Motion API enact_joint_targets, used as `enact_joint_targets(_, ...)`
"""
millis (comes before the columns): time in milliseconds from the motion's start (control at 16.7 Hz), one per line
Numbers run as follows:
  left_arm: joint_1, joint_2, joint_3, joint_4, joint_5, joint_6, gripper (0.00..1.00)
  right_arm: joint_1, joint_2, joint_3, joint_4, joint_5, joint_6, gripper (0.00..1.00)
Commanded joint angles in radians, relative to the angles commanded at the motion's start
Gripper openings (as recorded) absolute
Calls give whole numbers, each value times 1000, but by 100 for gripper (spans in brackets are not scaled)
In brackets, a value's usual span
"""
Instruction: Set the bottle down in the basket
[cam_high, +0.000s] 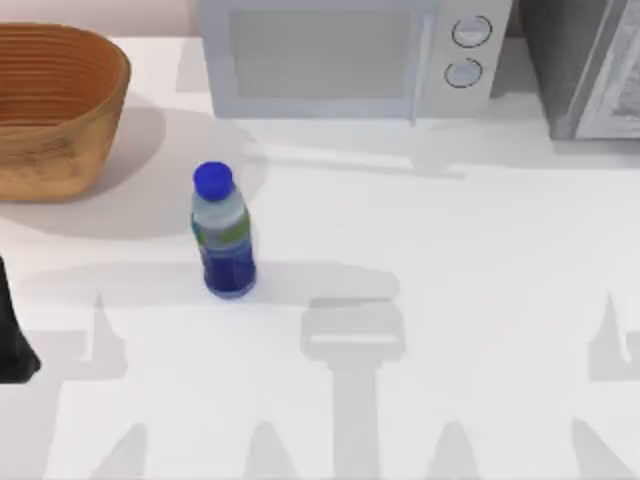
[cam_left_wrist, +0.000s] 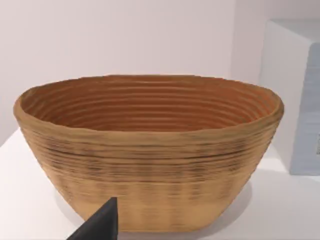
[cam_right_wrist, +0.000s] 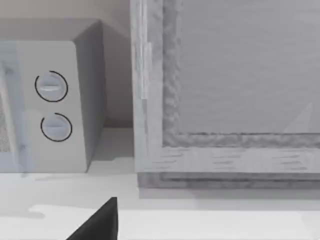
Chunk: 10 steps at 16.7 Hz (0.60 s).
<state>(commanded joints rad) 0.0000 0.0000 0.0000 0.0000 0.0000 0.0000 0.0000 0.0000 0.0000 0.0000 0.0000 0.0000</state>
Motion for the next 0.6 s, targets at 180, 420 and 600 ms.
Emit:
enact_joint_targets(180, 0, 9, 1, 7, 3, 0, 100, 0, 0, 0, 0, 0, 0, 100)
enact_joint_targets(420, -4, 145, 17, 112, 45, 1, 100, 0, 0, 0, 0, 0, 0, 100)
enact_joint_targets(600, -10, 335, 39, 260, 104, 6, 100, 0, 0, 0, 0, 0, 0, 100)
